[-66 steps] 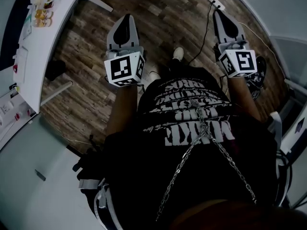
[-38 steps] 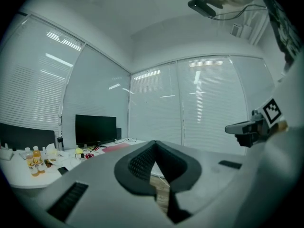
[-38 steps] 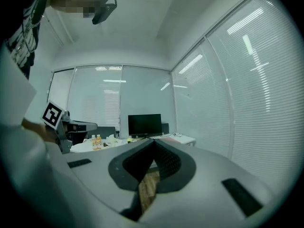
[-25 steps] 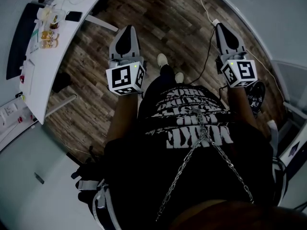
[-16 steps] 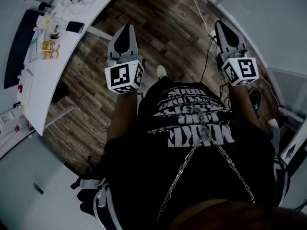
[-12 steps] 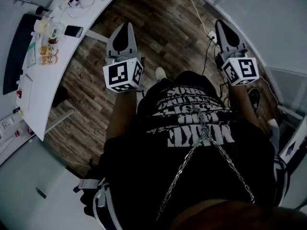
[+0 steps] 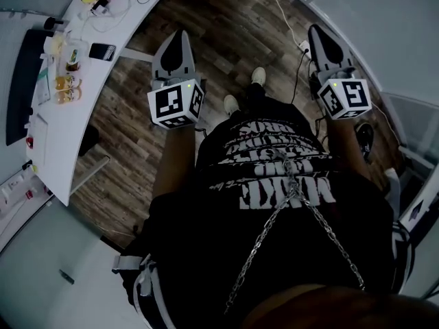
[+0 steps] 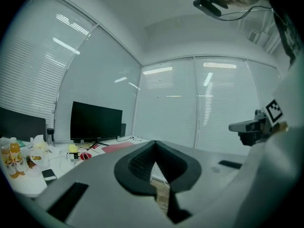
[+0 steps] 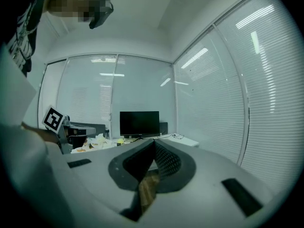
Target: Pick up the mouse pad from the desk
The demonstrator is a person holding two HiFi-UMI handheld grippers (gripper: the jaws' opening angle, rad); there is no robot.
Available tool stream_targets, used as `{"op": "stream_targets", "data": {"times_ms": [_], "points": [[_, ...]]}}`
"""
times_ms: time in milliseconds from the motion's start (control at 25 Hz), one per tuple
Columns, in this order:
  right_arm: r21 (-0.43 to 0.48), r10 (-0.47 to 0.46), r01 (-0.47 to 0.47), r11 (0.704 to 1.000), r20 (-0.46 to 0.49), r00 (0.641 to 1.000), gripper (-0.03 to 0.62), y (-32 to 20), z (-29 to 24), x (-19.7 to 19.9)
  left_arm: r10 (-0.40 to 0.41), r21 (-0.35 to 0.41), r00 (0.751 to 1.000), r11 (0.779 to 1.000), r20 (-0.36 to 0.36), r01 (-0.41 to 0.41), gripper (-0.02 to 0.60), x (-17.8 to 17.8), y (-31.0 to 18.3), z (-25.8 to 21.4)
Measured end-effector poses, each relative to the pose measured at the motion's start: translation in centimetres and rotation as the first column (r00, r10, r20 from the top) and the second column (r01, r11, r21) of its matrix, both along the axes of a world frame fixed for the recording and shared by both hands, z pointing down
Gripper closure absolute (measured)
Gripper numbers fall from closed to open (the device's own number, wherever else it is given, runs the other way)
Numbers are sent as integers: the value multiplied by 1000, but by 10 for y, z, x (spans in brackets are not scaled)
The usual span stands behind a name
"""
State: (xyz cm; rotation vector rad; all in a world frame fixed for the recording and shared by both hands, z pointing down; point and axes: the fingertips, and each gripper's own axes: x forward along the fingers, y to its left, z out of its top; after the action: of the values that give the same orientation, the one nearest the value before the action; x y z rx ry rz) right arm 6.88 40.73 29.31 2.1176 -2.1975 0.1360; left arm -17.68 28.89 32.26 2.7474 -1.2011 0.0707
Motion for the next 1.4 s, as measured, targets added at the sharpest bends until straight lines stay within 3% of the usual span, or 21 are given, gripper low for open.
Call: {"op": "stream_targets", "data": {"times_ms": [200, 920, 1400], "points": [[-2, 1, -1, 1000, 1, 1000, 592, -20, 6, 24, -13, 7, 1000, 1000, 23, 13, 575, 24, -22, -2], [-20, -36, 35, 999, -11, 999, 592, -100, 7, 112, -33, -26, 999, 999, 0, 33, 575, 112, -88, 1], [37, -102, 102, 994, -1, 995, 593, -150, -3, 182, -127, 17, 992, 992, -6, 127, 575, 164, -124, -14]]}}
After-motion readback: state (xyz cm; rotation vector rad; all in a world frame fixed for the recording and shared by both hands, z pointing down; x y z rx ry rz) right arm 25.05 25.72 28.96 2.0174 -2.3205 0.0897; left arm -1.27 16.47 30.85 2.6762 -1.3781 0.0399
